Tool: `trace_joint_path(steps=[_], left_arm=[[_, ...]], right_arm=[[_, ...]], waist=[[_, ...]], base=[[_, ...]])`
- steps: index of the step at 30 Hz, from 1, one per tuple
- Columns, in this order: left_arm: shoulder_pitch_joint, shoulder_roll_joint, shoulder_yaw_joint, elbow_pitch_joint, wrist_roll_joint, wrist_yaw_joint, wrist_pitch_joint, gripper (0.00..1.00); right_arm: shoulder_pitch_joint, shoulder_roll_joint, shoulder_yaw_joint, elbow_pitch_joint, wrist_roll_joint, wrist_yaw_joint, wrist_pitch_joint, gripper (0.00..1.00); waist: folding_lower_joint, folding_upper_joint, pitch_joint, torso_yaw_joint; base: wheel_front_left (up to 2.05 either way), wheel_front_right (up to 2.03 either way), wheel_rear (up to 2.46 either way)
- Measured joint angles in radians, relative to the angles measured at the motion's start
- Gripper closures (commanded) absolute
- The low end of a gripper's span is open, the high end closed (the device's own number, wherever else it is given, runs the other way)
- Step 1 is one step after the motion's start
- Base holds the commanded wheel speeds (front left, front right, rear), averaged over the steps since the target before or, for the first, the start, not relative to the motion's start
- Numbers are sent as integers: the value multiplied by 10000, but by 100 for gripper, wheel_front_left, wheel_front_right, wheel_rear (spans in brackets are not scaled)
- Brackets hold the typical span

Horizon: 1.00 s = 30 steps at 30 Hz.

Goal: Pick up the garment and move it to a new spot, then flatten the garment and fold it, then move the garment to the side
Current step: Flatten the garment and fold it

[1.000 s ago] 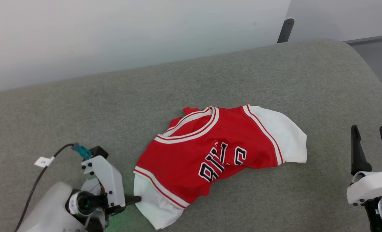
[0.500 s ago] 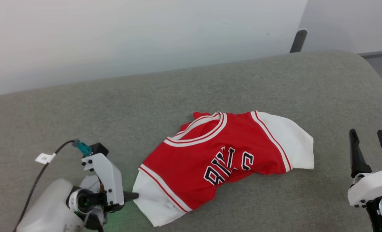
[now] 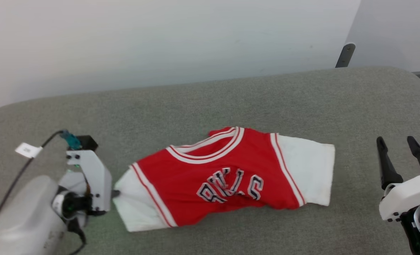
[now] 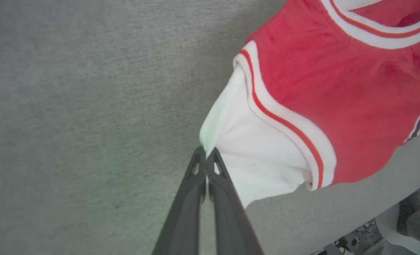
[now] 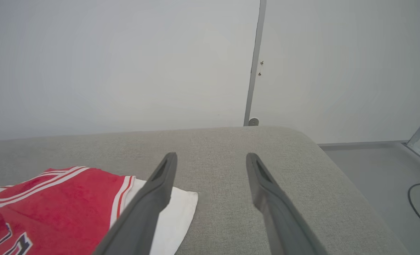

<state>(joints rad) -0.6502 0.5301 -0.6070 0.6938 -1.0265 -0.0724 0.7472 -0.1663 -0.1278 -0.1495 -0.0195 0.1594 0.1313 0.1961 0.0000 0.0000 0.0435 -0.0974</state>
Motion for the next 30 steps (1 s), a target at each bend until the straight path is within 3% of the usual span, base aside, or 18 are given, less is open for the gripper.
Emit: trace_joint_path(steps=[7,16,17,18,19,20,30], left_arm=[[-454,612,-395,583,859,-326,-719,100],[-516,88,-493,1429,715,-466,-1409,100],[-520,59,-512,1530,713,-493,-1434,87],[-532,46,-541,1607,713,-508,-1492,62],[-567,35,-556,1689,702,-508,-1507,14],[-624,31,-571,1751,679,-510,-1540,0],[-1101,247,-773,1877,587,-550,-1584,0]], right_arm=[[-151,-134,211,-84,92,0,171,0],[-337,-79,278,-242,144,0,222,0],[-337,-69,282,-247,138,0,245,0],[-339,-71,274,-253,138,0,245,0],[-350,-84,270,-268,138,0,244,0],[-375,-100,263,-293,138,0,238,0],[-374,27,226,-1074,40,0,113,0]], waist=[[0,0,101,-10],[0,0,369,-74],[0,0,388,-72],[0,0,399,-67],[0,0,404,-58],[0,0,404,-47],[0,0,293,23]], base=[[0,0,0],[0,0,0],[0,0,0],[0,0,0],[0,0,0],[0,0,0],[0,0,0]])
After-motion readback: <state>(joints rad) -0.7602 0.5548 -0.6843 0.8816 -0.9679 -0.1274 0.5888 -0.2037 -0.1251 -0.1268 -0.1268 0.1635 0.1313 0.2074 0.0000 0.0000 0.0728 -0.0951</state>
